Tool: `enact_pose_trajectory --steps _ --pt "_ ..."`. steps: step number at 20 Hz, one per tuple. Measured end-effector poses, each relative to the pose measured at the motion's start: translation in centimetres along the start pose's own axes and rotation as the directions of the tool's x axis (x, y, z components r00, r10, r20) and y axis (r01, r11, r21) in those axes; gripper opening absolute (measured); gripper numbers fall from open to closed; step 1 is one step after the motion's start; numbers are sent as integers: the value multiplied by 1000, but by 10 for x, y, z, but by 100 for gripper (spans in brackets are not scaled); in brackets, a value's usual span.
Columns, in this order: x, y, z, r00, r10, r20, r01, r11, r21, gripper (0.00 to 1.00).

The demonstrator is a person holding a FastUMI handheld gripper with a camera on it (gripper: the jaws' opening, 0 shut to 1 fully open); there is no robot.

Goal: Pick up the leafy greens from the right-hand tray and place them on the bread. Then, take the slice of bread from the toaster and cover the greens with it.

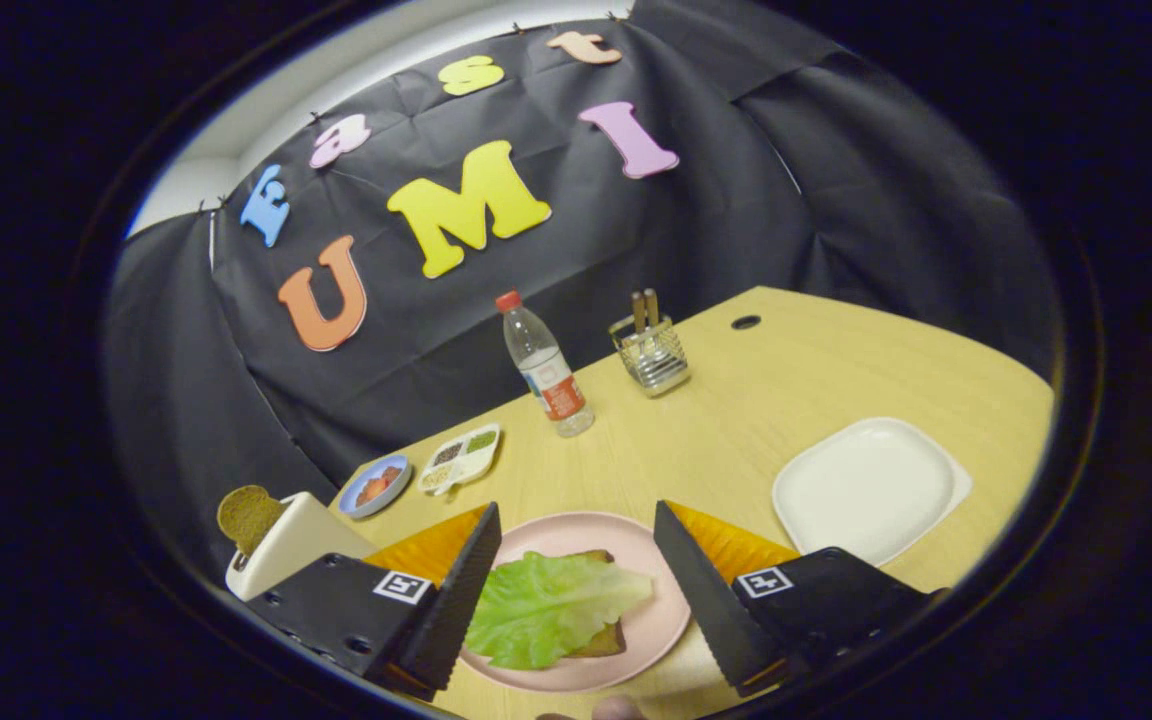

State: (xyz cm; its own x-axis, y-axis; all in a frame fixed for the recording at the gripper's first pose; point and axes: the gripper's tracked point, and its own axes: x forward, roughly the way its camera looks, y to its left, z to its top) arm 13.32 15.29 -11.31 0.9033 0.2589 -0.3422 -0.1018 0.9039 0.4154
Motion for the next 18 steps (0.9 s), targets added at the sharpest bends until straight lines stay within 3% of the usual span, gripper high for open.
enact_pose_trajectory --steps 3,7,14,18 --pt "-30 38 20 994 -5 108 17 994 -110 96" --pt "-63 113 36 976 63 207 -36 990 -134 96" --pt "-74 253 -17 957 227 179 -164 937 -309 96" --pt "-59 296 -61 972 212 106 -166 928 -334 96"
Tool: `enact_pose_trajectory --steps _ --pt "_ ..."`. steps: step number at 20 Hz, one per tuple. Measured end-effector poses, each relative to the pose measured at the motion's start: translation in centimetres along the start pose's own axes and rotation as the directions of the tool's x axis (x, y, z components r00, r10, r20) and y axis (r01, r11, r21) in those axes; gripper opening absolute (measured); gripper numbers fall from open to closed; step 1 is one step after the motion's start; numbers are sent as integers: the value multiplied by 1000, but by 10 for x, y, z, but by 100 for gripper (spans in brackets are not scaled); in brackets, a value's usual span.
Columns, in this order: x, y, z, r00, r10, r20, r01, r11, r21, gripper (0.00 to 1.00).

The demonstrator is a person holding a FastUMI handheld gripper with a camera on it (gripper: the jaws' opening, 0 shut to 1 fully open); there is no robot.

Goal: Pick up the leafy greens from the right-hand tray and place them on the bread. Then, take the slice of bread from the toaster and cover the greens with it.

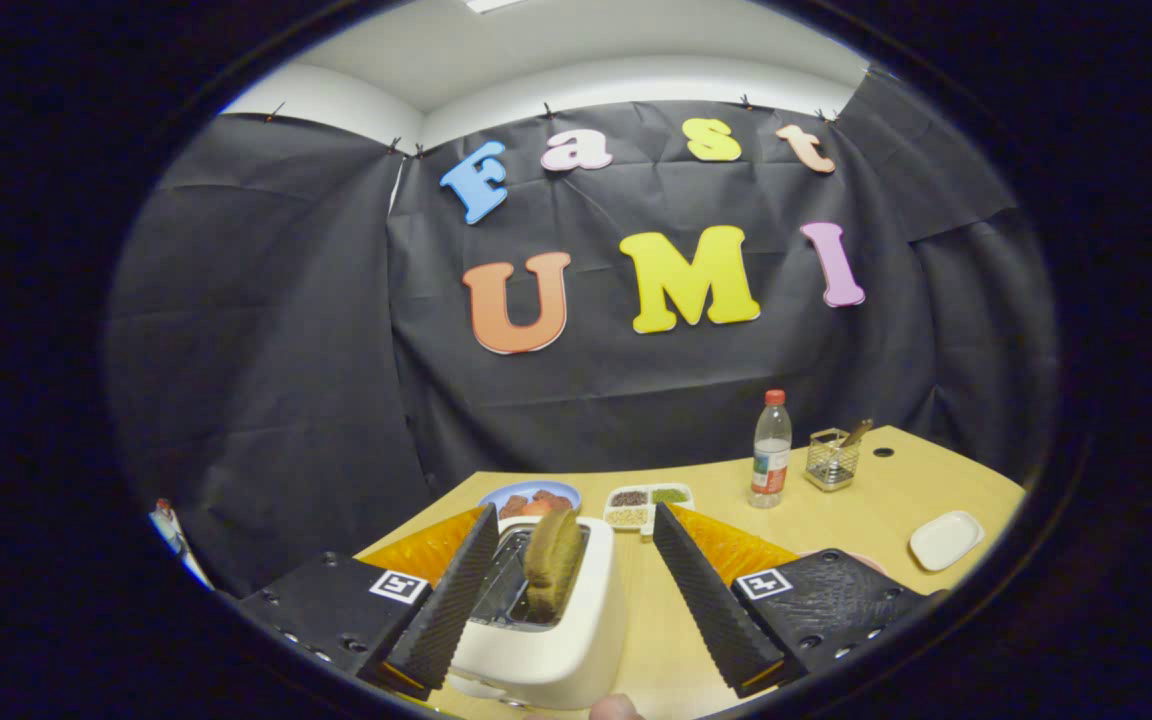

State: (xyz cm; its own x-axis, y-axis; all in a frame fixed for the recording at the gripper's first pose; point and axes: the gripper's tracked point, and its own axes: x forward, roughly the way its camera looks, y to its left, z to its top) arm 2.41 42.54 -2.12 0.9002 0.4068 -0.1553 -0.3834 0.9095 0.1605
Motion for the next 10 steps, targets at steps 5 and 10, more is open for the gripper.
enact_pose_trajectory --steps 5,10 --pt "30 6 -26 992 -88 -90 88 996 -12 95" --pt "50 8 -45 976 -104 -190 107 994 5 67"
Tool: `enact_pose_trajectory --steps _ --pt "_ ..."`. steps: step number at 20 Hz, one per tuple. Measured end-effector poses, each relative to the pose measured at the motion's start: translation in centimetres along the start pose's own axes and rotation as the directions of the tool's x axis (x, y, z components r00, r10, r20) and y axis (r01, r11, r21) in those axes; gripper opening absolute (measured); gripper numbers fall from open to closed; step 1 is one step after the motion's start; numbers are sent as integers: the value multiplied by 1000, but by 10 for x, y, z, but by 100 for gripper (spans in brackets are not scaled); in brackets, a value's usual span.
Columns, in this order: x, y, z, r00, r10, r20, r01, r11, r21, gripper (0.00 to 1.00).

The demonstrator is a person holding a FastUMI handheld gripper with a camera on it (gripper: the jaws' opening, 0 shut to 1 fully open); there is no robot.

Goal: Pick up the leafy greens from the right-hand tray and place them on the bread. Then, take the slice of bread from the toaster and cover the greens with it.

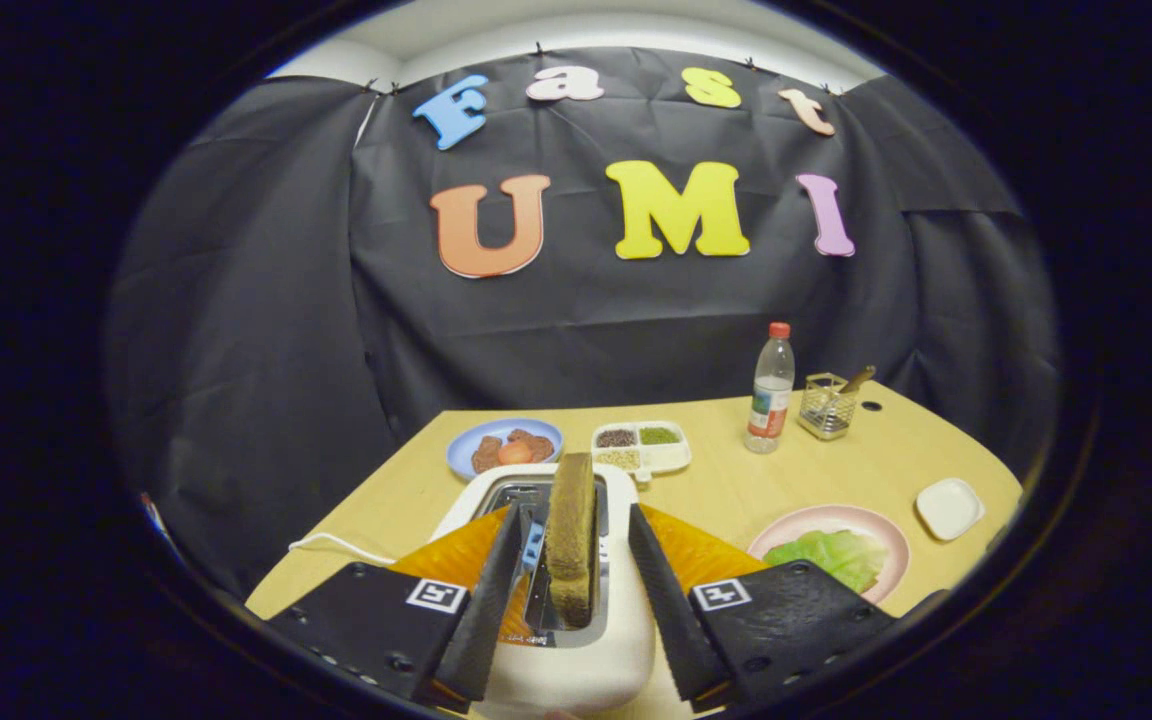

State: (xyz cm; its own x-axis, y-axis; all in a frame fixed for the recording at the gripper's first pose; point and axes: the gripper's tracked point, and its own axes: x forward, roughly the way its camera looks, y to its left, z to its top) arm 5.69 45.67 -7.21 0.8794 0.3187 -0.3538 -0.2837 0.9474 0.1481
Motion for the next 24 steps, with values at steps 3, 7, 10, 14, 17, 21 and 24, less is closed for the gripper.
enact_pose_trajectory --steps 3,7,10,14,17,21,24 --pt "4 -7 2 1000 -15 -6 16 999 35 34" --pt "1 -3 6 999 40 -18 -38 994 101 12" --pt "-12 -4 28 997 66 36 -70 990 125 8" --pt "-39 -4 69 981 134 142 -158 973 171 8" --pt "-60 -23 99 963 133 234 -179 966 186 8" --pt "-74 -67 115 951 82 297 -144 970 195 8" --pt "-72 -101 107 953 45 301 -107 975 195 8"
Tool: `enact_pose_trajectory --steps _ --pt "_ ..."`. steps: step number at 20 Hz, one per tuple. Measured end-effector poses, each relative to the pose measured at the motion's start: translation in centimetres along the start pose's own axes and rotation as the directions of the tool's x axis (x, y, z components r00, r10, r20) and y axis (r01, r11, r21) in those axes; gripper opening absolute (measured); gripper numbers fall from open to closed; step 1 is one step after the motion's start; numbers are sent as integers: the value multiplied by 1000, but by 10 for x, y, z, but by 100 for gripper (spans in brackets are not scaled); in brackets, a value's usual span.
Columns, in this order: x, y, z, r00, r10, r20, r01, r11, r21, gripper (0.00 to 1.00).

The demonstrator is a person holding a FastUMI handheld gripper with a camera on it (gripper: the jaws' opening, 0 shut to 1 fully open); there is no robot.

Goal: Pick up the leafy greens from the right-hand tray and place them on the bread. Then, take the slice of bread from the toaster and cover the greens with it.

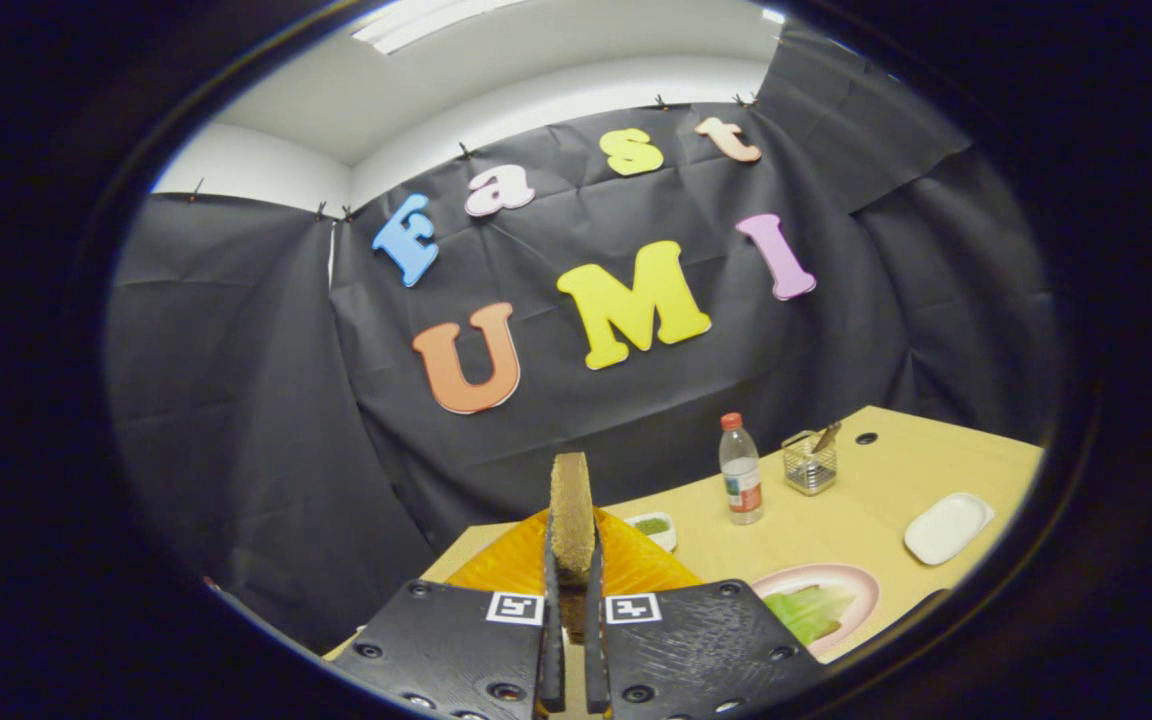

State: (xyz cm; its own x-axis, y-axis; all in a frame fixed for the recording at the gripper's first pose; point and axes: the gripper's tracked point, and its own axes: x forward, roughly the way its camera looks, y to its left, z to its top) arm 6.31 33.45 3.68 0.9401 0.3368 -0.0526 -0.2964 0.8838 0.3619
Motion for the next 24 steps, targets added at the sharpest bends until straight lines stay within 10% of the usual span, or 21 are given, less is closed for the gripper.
enact_pose_trajectory --steps 24 --pt "29 -175 -141 959 -181 -219 203 976 80 17"
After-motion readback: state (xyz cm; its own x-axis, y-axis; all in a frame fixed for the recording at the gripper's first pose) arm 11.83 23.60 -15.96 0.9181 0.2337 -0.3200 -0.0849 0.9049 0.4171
